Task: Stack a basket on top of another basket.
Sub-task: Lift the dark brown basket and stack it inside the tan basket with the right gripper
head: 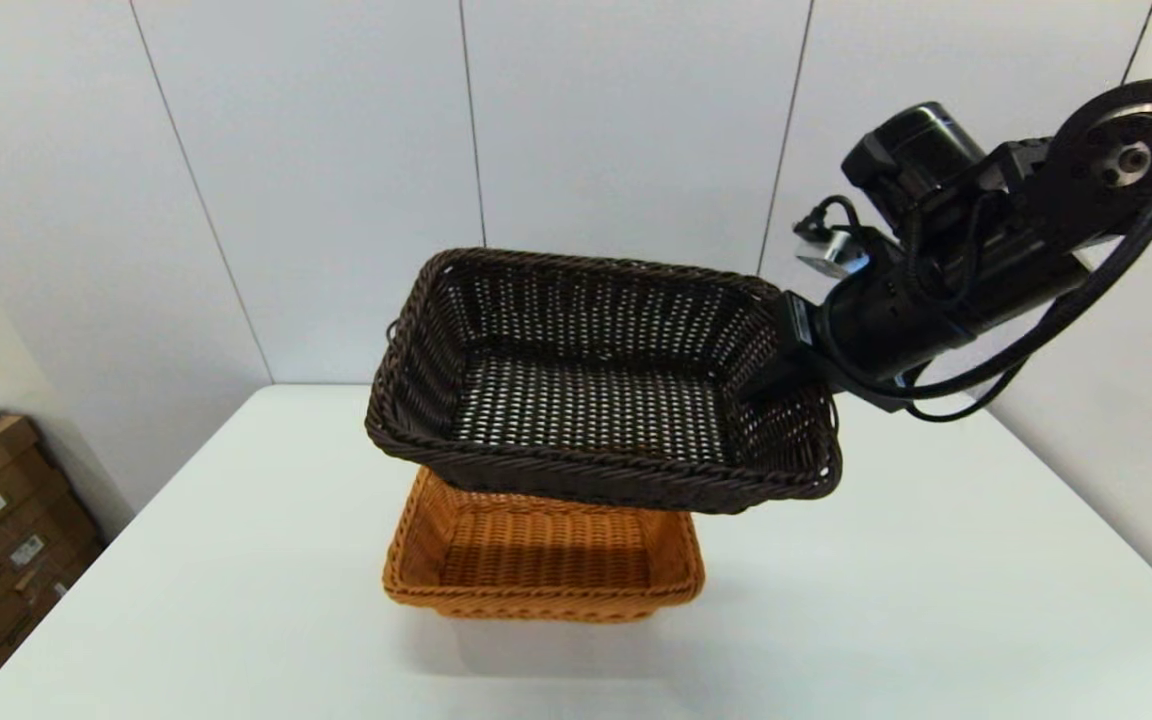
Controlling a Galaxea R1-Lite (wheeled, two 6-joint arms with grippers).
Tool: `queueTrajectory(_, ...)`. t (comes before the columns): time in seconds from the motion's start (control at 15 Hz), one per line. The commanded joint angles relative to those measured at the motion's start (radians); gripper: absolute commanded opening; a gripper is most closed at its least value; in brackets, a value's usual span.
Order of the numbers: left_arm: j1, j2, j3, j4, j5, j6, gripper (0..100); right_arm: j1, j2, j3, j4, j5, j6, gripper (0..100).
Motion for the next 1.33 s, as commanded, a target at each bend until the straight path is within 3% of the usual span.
queueTrajectory(0.07, 0.0, 0.001, 0.0, 0.0, 0.001, -0.001, 100, 0.029, 0.09, -0.012, 0.004, -0.016, -0.005, 0)
queueTrajectory(0.47, 0.0, 0.001, 0.0, 0.0, 0.001, -0.001, 100, 0.107, 0.219, -0.096, -0.006, -0.017, -0.006, 0)
queueTrajectory(0.73, 0.0, 0.001, 0.0, 0.0, 0.001, -0.001, 100, 0.178, 0.311, -0.157, -0.013, -0.065, 0.004, 0)
queueTrajectory(1.13, 0.0, 0.001, 0.0, 0.0, 0.001, -0.001, 100, 0.166, 0.352, -0.159, -0.09, -0.068, 0.063, 0)
queueTrajectory(1.33, 0.0, 0.001, 0.0, 0.0, 0.001, -0.001, 100, 0.143, 0.344, -0.159, -0.085, -0.068, 0.066, 0)
